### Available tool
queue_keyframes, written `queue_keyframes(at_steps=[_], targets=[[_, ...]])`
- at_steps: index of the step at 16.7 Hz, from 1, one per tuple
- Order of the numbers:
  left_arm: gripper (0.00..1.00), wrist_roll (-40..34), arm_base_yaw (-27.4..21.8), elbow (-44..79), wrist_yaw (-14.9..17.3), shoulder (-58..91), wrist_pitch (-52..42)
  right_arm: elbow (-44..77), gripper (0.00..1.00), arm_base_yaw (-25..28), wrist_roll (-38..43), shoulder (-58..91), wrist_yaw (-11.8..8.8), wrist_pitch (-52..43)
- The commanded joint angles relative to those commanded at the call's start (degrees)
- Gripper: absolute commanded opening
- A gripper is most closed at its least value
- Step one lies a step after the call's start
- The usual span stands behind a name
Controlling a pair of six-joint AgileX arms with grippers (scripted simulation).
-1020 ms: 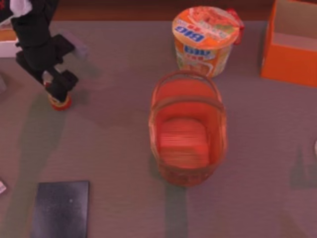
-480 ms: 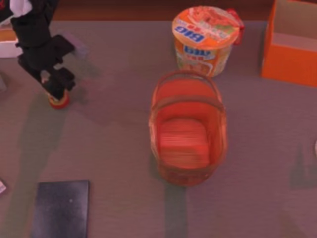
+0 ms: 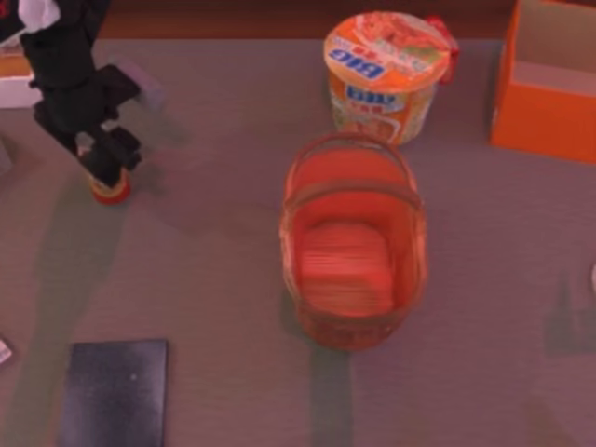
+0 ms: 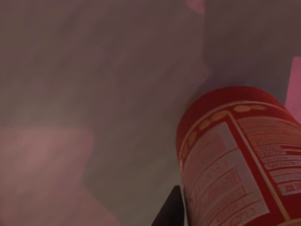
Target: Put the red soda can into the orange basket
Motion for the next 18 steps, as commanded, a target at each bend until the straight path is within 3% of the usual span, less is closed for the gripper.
queue_keyframes(at_steps=[3,7,11,18], targets=[[0.00,-1.3,-0.5,-1.3,2.6,-0.4,3.4,0.0,1.00,0.0,0.0,0.0,0.0,0.0],[0.00,-5.6,-2.1,-6.1,11.4,-2.4,15.7,0.0,1.00,0.0,0.0,0.0,0.0,0.0],[0.00,-12.2,-4.4,-13.7,24.4,-5.8,35.7,0.0,1.00,0.0,0.0,0.0,0.0,0.0],[0.00,-26.6,-8.9,-31.0,50.5,-14.1,78.5,0.0,1.00,0.0,0.0,0.0,0.0,0.0]])
